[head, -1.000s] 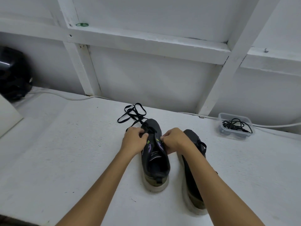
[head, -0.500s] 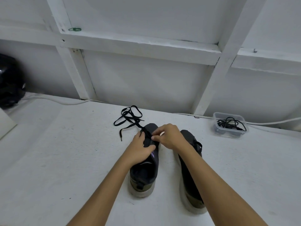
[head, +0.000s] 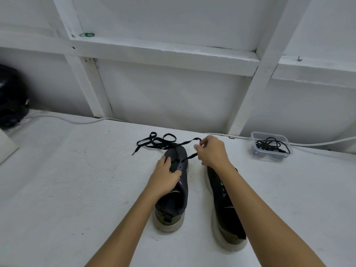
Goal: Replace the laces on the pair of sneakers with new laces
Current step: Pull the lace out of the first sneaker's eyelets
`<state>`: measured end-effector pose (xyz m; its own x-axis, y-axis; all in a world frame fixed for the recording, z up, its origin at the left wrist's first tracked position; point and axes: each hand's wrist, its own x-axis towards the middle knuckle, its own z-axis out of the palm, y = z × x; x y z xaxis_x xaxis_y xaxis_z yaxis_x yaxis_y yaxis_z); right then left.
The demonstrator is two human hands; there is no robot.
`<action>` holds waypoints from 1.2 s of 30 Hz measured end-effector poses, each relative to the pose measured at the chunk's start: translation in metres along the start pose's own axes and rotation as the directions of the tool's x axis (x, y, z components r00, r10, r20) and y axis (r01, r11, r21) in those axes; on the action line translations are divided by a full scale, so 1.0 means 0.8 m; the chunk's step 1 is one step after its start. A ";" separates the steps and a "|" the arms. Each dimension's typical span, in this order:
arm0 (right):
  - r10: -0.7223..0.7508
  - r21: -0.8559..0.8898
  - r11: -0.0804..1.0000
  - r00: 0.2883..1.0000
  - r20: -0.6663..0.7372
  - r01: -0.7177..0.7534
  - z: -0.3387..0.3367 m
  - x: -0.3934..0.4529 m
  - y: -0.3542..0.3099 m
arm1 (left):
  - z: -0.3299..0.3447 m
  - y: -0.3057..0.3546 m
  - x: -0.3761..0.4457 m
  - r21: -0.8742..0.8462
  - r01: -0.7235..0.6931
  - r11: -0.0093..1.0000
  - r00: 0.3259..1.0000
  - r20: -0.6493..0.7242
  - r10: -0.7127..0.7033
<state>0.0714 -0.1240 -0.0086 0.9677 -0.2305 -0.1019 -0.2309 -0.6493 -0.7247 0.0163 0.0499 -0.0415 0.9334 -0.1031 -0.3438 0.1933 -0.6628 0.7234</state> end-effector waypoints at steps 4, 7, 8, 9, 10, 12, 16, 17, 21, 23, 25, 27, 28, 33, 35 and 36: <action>0.133 0.001 0.990 0.934 0.332 -0.141 0.015 -0.031 -0.008 | 0.000 0.001 -0.001 0.005 -0.002 1.000 1.000 -0.015 0.002; 0.003 -0.040 0.999 0.973 0.232 0.007 0.031 -0.030 -0.004 | -0.001 0.002 -0.002 -0.008 0.005 1.000 1.000 -0.019 -0.005; -0.025 -0.060 0.997 0.977 0.214 0.039 0.033 -0.026 -0.003 | -0.001 0.003 -0.003 -0.014 0.004 1.000 1.000 -0.021 -0.005; -0.038 -0.061 0.997 0.978 0.205 0.051 0.033 -0.024 -0.002 | -0.001 0.003 -0.004 -0.021 0.002 1.000 1.000 -0.022 -0.003; -0.043 -0.028 0.998 0.984 0.174 0.049 0.031 -0.021 -0.002 | -0.001 0.003 -0.004 -0.027 -0.001 1.000 1.000 -0.023 0.001; -0.002 0.141 0.990 1.000 0.017 0.000 0.023 -0.016 -0.003 | -0.002 0.003 -0.006 -0.040 -0.004 0.999 1.000 -0.018 0.003; 0.164 0.398 0.909 0.984 -0.068 -0.124 -0.002 -0.014 -0.009 | -0.002 0.002 -0.007 -0.053 0.001 0.999 1.000 -0.020 -0.002; 0.165 0.347 0.922 0.985 0.045 -0.170 -0.004 -0.018 -0.010 | -0.002 0.002 -0.006 -0.052 0.001 0.999 1.000 -0.023 -0.002; 0.086 0.080 0.990 0.942 0.324 -0.118 0.018 -0.032 -0.009 | -0.002 0.003 -0.005 -0.048 0.004 0.999 1.000 -0.030 -0.005; 0.003 -0.005 1.000 0.974 0.225 -0.002 0.033 -0.029 -0.006 | -0.002 0.003 -0.005 -0.046 0.004 0.999 1.000 -0.029 -0.005; -0.029 -0.060 0.997 0.983 0.184 0.040 0.038 -0.020 -0.003 | -0.003 0.004 -0.005 -0.045 0.005 0.999 1.000 -0.026 -0.006; -0.016 0.019 1.000 0.994 0.109 0.014 0.032 -0.010 -0.002 | -0.003 0.004 -0.006 -0.046 0.005 0.999 1.000 -0.018 -0.006; 0.010 0.106 0.994 1.000 0.021 -0.012 0.025 -0.006 -0.003 | -0.003 0.003 -0.006 -0.049 0.003 0.999 1.000 -0.015 -0.004; 0.235 0.395 0.882 0.966 0.107 -0.258 -0.008 -0.010 -0.007 | -0.001 0.002 -0.004 -0.063 0.000 0.998 1.000 -0.025 -0.002; 0.224 0.202 0.933 0.919 0.326 -0.299 0.001 -0.022 -0.003 | -0.001 0.002 -0.003 -0.061 -0.003 0.998 1.000 -0.028 0.001; 0.192 0.155 0.953 0.915 0.356 -0.260 0.010 -0.026 0.001 | 0.000 0.002 -0.003 -0.056 -0.002 0.998 1.000 -0.030 0.001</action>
<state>0.0520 -0.1141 -0.0124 0.8768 -0.0776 -0.4745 -0.4562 -0.4461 -0.7700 0.0145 0.0494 -0.0394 0.9421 -0.0813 -0.3253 0.2079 -0.6197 0.7568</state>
